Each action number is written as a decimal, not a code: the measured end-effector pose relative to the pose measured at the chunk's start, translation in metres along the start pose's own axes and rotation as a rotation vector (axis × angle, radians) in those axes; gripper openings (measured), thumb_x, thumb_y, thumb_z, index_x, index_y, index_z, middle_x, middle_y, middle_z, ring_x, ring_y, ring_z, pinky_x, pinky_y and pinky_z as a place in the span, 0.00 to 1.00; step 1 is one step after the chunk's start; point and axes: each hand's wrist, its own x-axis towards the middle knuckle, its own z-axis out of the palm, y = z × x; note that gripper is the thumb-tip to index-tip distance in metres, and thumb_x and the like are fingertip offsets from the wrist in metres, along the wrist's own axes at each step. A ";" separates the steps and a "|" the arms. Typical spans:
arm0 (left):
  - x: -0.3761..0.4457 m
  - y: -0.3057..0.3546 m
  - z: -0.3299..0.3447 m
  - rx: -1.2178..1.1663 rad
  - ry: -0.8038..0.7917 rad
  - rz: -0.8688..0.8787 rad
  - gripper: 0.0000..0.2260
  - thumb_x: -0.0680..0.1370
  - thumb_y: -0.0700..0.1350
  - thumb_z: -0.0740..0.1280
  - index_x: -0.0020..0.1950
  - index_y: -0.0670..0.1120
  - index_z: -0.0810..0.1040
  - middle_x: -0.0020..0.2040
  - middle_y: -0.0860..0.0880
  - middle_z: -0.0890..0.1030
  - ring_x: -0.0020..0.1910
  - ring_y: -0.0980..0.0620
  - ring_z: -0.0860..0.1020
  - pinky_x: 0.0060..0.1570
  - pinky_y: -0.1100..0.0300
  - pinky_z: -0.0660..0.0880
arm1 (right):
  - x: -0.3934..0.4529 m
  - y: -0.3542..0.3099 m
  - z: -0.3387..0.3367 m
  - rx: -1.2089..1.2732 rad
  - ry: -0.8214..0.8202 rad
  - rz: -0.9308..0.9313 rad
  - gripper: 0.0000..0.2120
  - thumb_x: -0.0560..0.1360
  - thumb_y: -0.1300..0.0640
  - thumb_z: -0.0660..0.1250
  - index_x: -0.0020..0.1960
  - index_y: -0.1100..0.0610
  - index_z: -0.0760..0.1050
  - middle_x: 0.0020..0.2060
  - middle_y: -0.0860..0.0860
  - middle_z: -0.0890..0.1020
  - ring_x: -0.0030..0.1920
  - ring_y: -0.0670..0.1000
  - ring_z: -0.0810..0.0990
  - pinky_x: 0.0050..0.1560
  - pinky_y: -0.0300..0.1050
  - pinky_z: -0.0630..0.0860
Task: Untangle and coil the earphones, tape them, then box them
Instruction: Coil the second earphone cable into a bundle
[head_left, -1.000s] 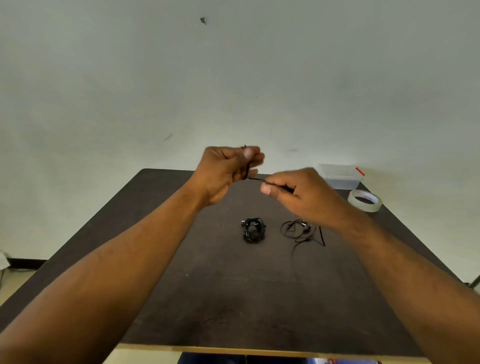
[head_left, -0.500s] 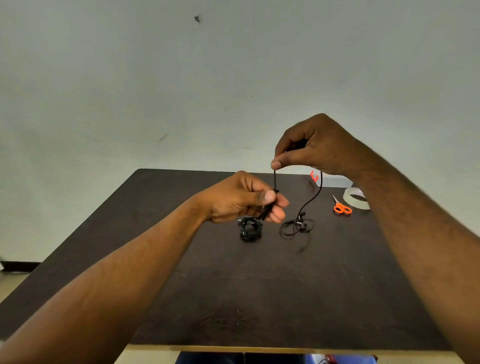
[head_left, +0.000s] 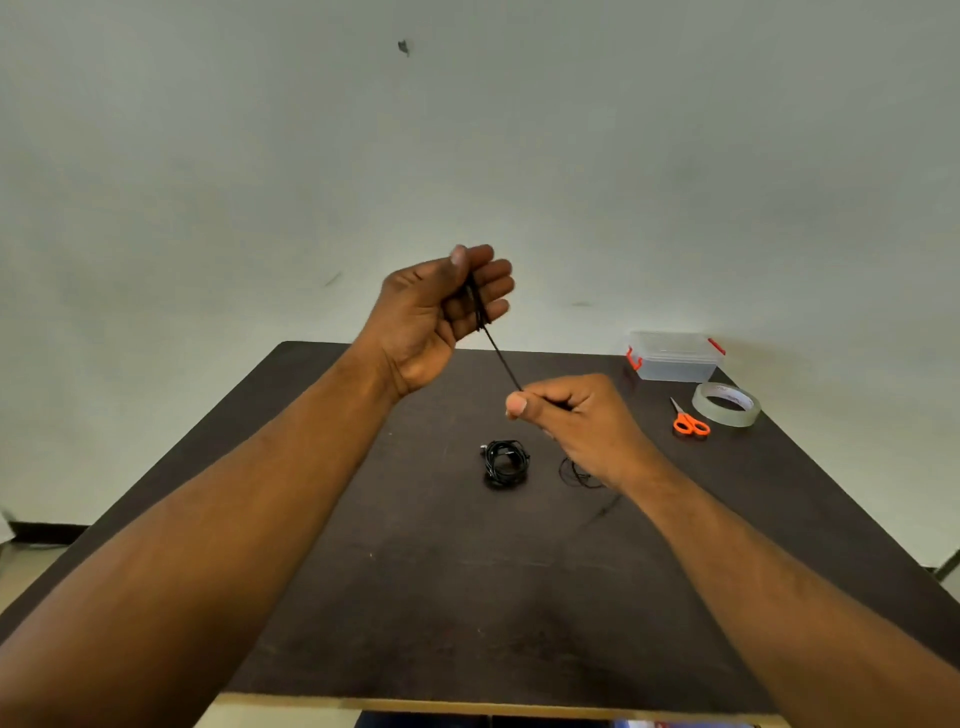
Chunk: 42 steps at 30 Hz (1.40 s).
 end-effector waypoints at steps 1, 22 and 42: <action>0.003 -0.001 -0.006 -0.001 0.053 0.010 0.11 0.79 0.43 0.64 0.55 0.37 0.79 0.49 0.41 0.85 0.51 0.45 0.84 0.47 0.54 0.81 | -0.001 0.000 -0.001 -0.034 -0.002 -0.020 0.08 0.72 0.48 0.71 0.44 0.51 0.85 0.33 0.53 0.85 0.37 0.51 0.83 0.36 0.44 0.78; -0.027 -0.008 0.015 0.082 -0.545 -0.304 0.15 0.71 0.49 0.72 0.52 0.42 0.85 0.46 0.42 0.86 0.39 0.51 0.85 0.38 0.60 0.81 | 0.045 -0.031 -0.048 0.085 0.025 -0.019 0.07 0.70 0.53 0.74 0.36 0.55 0.83 0.27 0.57 0.72 0.27 0.48 0.63 0.26 0.37 0.60; -0.012 -0.023 0.003 0.622 -0.185 0.096 0.15 0.76 0.49 0.70 0.45 0.36 0.84 0.47 0.34 0.83 0.52 0.37 0.82 0.58 0.37 0.76 | 0.046 -0.071 -0.064 -0.613 -0.250 -0.100 0.01 0.71 0.54 0.74 0.42 0.51 0.84 0.30 0.45 0.81 0.30 0.41 0.73 0.34 0.36 0.67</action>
